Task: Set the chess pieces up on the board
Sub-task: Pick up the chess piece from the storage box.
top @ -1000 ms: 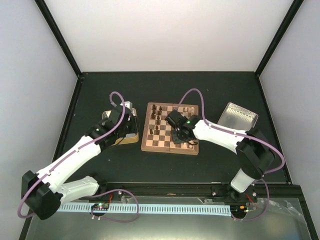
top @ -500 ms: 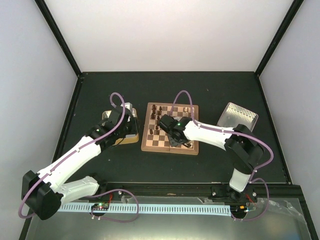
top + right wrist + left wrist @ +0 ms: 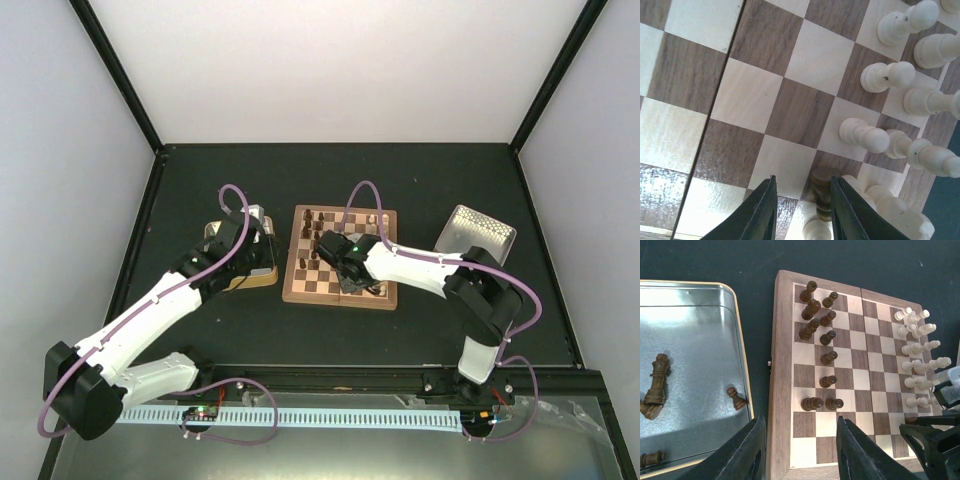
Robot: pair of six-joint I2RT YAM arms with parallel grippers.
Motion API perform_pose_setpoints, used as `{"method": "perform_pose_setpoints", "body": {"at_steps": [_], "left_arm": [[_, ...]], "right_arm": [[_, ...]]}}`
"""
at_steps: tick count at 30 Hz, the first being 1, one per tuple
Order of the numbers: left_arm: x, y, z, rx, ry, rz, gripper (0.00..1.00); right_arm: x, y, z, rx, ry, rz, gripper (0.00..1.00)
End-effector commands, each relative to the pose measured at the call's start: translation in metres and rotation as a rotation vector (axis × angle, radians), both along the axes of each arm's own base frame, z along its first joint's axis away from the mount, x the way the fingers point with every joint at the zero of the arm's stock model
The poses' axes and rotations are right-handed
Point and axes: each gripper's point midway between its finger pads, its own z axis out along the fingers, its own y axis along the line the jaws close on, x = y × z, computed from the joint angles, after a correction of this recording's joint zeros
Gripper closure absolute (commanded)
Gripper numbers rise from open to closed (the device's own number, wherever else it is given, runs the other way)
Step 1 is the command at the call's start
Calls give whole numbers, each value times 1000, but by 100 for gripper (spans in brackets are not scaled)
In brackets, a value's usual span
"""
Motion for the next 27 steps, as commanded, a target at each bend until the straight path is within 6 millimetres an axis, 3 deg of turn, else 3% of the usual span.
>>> {"method": "perform_pose_setpoints", "body": {"at_steps": [1,9,15,21,27], "left_arm": [[3,1,9,-9,-23,-3,60],[3,2,8,-4,-20,-5,61],[2,4,8,-1,-16,-3,61],[1,4,9,-4,-16,-3,60],[0,3,8,-7,-8,-8,60]], "right_arm": [[0,18,-2,74,18,15,69],[-10,43,-2,215,74,52,70],[-3,49,17,280,16,58,67],[11,31,44,266,-124,-1,63],[23,5,34,125,-143,-52,59]]}}
